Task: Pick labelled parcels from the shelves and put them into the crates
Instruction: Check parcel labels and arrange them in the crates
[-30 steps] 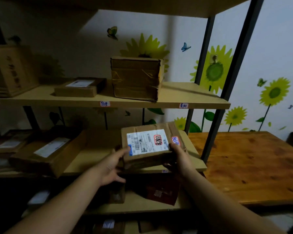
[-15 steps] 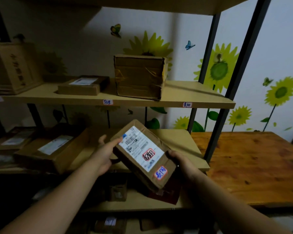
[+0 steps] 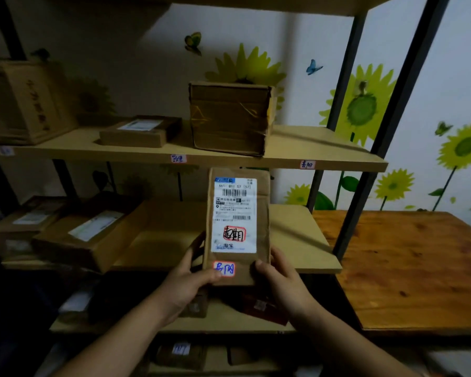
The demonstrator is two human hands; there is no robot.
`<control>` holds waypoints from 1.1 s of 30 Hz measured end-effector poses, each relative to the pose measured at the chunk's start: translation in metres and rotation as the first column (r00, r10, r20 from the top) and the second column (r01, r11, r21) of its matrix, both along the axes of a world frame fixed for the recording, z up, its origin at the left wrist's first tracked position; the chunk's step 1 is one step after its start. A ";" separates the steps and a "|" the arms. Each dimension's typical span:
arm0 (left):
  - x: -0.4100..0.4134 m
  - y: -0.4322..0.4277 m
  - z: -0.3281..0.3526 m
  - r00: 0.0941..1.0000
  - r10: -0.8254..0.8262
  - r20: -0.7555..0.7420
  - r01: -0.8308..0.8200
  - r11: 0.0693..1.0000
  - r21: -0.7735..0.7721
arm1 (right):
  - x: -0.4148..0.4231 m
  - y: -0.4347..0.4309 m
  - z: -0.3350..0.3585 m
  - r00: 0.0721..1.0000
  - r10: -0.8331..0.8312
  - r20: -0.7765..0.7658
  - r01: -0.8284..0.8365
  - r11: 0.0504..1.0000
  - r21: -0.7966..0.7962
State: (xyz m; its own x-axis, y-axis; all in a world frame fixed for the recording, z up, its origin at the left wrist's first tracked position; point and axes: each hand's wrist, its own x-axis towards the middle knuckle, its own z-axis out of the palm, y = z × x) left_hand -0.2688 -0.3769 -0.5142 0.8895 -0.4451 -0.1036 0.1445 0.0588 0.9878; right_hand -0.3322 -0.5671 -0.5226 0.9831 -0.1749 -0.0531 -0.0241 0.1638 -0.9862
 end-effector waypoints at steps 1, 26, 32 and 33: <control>-0.003 0.003 0.002 0.999 -0.007 0.045 0.006 1.000 0.017 | -0.005 0.000 -0.001 1.000 0.015 0.018 -0.015 1.000 -0.009; -0.162 -0.127 -0.060 0.956 -0.291 0.027 0.290 0.957 0.025 | -0.225 -0.101 -0.043 0.951 -0.310 -0.016 0.295 0.919 -0.262; -0.231 -0.147 -0.087 0.904 -0.407 -0.126 0.409 0.912 -0.011 | -0.315 -0.110 -0.056 0.914 -0.375 -0.155 0.327 0.906 -0.268; -0.240 -0.151 -0.088 0.903 -0.407 -0.135 0.411 0.912 -0.002 | -0.325 -0.115 -0.057 0.913 -0.374 -0.164 0.323 0.907 -0.270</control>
State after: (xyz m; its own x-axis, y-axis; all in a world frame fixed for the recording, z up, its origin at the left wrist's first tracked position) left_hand -0.5084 -0.5284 -0.6021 0.6078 -0.7626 -0.2217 0.2764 -0.0585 0.9593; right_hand -0.6575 -0.6821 -0.5797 0.8279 -0.5363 -0.1641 -0.2148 -0.0330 -0.9761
